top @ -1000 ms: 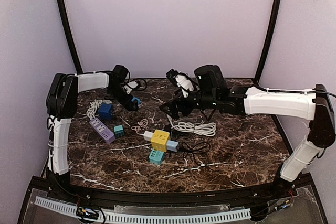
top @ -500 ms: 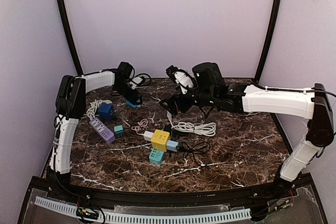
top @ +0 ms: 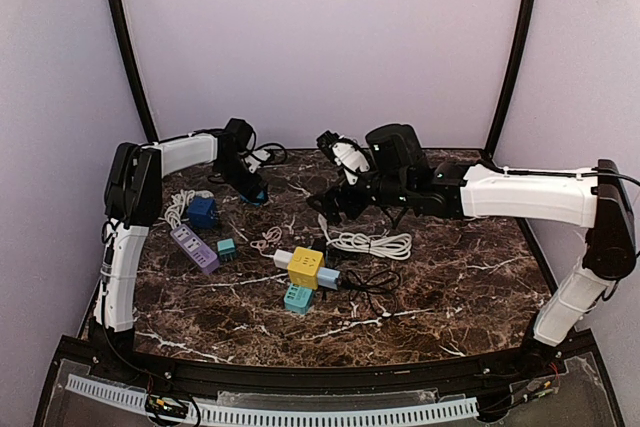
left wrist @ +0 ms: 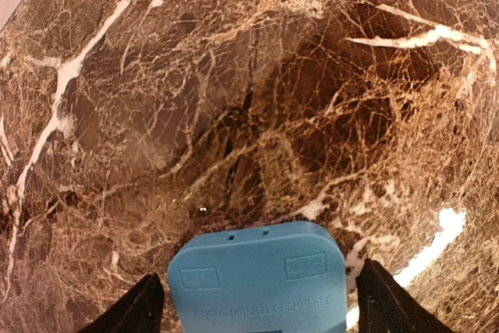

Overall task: Insert the plug
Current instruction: Pick up the plug from the center of the board.

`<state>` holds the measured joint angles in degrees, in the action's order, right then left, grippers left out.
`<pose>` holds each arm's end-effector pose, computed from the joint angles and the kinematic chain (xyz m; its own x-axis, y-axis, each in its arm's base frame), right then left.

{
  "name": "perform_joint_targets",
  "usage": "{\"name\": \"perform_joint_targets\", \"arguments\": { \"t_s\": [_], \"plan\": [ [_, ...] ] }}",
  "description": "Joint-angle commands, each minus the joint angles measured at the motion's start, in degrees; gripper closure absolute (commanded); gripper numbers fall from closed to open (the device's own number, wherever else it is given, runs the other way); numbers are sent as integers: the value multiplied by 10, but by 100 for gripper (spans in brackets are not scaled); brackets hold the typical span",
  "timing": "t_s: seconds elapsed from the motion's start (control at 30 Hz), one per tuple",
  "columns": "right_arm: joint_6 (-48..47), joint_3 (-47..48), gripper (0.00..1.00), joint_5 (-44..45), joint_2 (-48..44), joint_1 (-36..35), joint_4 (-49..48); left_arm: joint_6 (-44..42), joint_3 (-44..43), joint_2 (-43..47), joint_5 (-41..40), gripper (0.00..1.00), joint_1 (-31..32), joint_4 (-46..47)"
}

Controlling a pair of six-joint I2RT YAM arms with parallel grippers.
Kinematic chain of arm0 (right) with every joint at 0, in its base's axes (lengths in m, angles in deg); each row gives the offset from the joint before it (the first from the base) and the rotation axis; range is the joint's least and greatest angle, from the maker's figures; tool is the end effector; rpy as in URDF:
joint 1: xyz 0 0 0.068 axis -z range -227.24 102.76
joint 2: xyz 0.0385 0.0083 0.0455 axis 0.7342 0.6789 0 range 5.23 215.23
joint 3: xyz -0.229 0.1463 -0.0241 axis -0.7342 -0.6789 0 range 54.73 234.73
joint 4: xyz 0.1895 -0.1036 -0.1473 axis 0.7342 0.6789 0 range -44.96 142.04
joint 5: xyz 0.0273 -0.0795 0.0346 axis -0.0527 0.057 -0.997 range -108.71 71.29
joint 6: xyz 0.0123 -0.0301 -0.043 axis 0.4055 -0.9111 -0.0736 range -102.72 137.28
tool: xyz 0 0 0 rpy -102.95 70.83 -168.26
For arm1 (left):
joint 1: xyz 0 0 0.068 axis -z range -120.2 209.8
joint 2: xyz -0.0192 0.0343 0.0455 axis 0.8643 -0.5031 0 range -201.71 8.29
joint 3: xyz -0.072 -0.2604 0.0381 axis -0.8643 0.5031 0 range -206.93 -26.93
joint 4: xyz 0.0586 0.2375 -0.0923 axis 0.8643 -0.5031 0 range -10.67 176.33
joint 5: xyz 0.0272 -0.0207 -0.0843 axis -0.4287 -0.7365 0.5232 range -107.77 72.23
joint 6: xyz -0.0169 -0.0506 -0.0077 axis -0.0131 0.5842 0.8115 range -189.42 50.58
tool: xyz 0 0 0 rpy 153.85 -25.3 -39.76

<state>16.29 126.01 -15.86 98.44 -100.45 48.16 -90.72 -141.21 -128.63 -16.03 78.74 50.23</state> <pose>0.2312 0.3062 0.2949 -0.2401 -0.3500 -0.9055 -0.7771 0.6283 -0.0368 0.4905 -0.1695 0.1612 -0.6300 0.6001 -0.4930 0.6099 0.7753 0.1643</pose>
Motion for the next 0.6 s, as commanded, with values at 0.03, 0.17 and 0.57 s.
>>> {"name": "perform_joint_targets", "arguments": {
  "t_s": [0.03,0.17,0.57],
  "plan": [
    [-6,-9,1,12,-18,-5,-6,-1,17,5,-22,29,2,-94],
    [-3,-10,1,15,-18,-5,-8,-4,12,4,-10,45,1,-101],
    [141,6,1,27,-49,33,8,-48,-30,98,31,99,31,-178]
  ]
}}
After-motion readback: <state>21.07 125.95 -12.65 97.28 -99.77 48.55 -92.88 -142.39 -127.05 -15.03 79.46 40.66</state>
